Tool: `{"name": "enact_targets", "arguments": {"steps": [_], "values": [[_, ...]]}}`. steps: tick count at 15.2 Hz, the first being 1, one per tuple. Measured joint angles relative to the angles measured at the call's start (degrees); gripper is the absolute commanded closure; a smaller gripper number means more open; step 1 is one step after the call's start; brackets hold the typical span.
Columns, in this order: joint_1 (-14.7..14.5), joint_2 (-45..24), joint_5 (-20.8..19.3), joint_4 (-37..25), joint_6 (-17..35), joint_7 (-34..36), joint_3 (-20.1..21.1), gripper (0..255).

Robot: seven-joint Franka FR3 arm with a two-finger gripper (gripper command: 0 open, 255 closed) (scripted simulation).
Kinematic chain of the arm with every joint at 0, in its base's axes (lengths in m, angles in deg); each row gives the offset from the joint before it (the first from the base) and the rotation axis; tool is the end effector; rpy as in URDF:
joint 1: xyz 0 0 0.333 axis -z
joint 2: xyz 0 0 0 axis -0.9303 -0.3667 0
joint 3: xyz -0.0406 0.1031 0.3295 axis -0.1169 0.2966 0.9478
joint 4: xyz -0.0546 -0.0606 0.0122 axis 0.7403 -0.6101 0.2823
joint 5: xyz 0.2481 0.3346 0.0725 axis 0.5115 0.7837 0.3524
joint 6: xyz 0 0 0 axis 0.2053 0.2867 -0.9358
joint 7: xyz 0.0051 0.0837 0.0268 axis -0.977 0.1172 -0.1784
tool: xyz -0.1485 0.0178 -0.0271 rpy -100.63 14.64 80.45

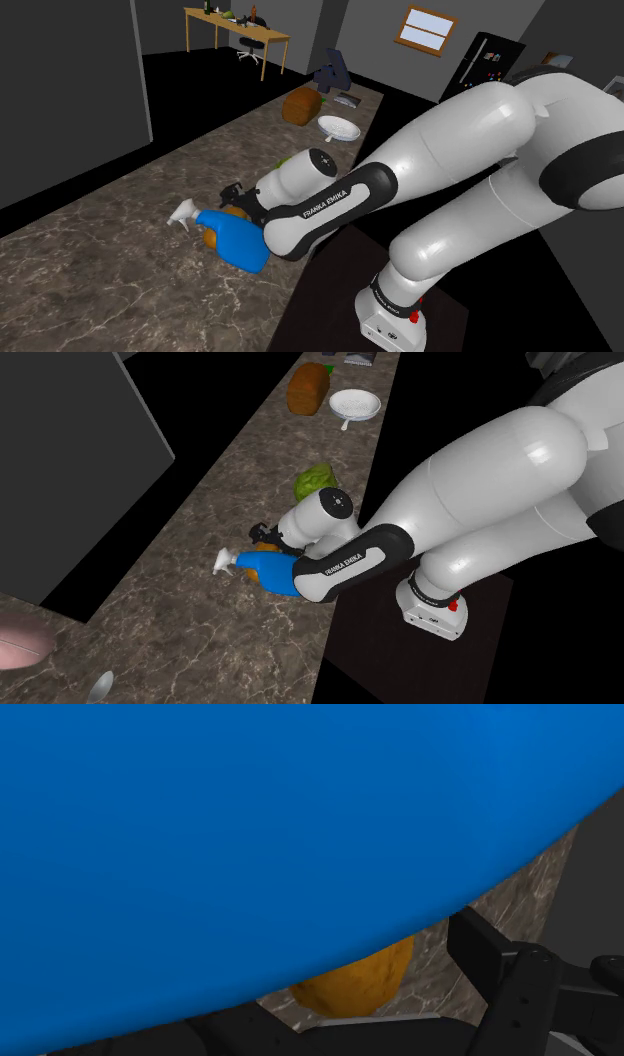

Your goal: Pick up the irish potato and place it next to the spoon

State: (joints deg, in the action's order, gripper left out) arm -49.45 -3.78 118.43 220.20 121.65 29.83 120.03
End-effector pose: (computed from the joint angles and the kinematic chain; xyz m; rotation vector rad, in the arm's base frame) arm 0.3870 0.1954 0.2769 -2.2200 1.4771 -0.5469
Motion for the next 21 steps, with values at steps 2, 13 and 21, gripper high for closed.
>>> {"name": "enact_targets", "arguments": {"steps": [2, 13, 21], "values": [[0.6, -0.8, -0.3, 0.0, 0.8, 0.1, 0.5, 0], [0.7, -1.1, -0.4, -0.1, 1.1, 0.1, 0.7, 255], [-1.2, 3.2, 0.5, -0.5, -3.5, -0.1, -1.7, 255]]}}
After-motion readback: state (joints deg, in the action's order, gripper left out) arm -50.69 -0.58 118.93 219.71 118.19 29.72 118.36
